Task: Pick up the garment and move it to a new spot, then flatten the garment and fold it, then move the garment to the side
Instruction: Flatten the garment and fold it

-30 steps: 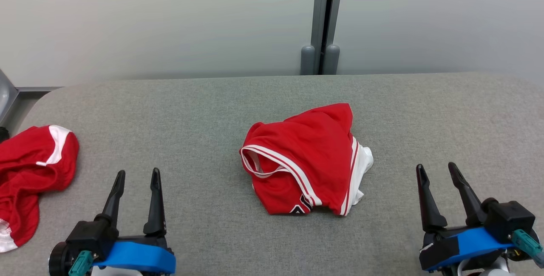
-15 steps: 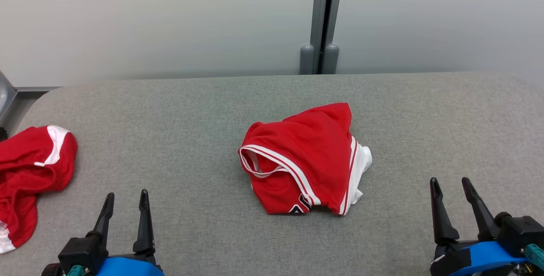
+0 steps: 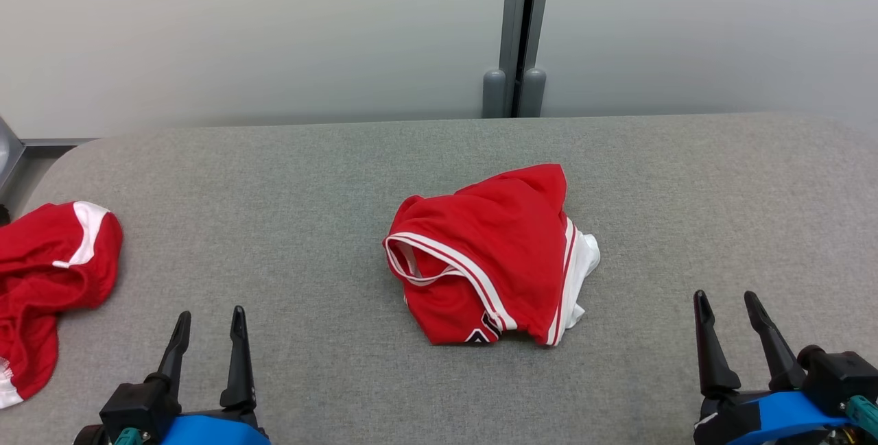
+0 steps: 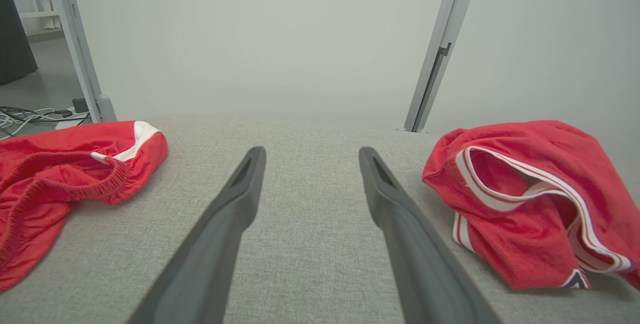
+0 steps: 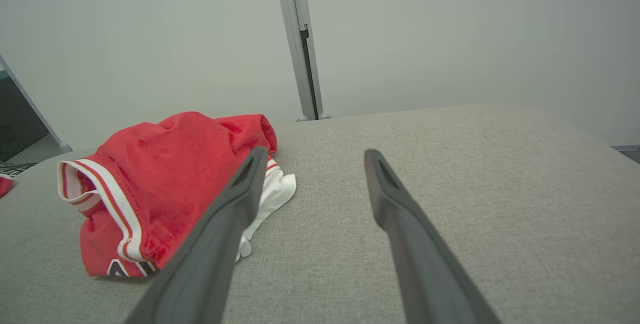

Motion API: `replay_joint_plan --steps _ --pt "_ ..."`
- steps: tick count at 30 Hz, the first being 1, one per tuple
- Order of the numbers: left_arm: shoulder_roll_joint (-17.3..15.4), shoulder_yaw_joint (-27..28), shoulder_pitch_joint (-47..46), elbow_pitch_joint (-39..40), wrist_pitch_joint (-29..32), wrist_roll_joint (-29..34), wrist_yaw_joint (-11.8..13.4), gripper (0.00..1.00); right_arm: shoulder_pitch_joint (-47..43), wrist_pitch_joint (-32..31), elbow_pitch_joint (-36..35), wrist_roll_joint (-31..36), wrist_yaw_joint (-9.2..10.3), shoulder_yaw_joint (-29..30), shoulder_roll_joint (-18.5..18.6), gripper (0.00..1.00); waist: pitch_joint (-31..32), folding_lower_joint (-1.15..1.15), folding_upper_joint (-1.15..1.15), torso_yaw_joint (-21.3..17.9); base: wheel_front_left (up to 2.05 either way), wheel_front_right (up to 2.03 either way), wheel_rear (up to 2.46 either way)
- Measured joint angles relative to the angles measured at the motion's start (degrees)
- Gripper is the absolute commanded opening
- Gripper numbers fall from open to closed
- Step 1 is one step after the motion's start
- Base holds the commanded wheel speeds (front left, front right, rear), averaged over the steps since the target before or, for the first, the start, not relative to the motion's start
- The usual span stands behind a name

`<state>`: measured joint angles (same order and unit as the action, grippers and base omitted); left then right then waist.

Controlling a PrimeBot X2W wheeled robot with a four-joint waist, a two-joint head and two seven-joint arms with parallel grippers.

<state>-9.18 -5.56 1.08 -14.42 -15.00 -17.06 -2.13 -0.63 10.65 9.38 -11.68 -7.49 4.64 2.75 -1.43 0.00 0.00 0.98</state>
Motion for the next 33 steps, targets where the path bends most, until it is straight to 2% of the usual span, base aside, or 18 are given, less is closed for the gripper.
replay_joint_plan --steps 11,13,17,19,25,33 --pt "0.80 0.55 -0.27 0.89 0.00 0.91 -0.41 1.00 1.52 -1.22 -0.27 -0.37 0.00 -1.04 0.00 1.00 -1.06 0.00 0.00 0.28 0.00 0.00 0.00" --pt "0.79 0.44 -0.72 1.11 0.00 1.19 -0.43 1.00 2.93 -2.69 -0.22 -0.03 0.00 -1.54 0.01 1.00 -1.52 0.00 0.00 0.33 0.00 0.00 0.00" --pt "0.83 0.35 -2.27 1.74 0.00 1.47 -0.60 1.00 7.41 -9.71 1.94 -0.27 0.00 -2.18 0.01 1.00 -2.87 0.00 0.00 0.48 0.00 0.00 0.00" --pt "0.96 0.38 -2.94 2.16 0.00 1.58 -0.68 1.00 11.06 -13.10 3.97 -3.15 0.00 -2.53 -0.01 1.00 -3.84 0.00 0.00 0.43 0.00 0.00 0.00" --pt "1.32 0.81 -5.12 3.25 0.00 1.88 -0.77 1.00 21.21 -22.17 13.49 -2.76 0.00 -2.64 0.02 1.00 -7.00 0.01 0.00 0.68 0.00 0.00 0.00" --pt "2.19 0.85 -6.88 4.01 0.00 2.55 -1.29 1.00 29.71 -25.48 26.53 0.07 0.00 -2.53 0.01 1.00 -10.28 0.01 0.01 2.36 0.00 0.00 0.00"
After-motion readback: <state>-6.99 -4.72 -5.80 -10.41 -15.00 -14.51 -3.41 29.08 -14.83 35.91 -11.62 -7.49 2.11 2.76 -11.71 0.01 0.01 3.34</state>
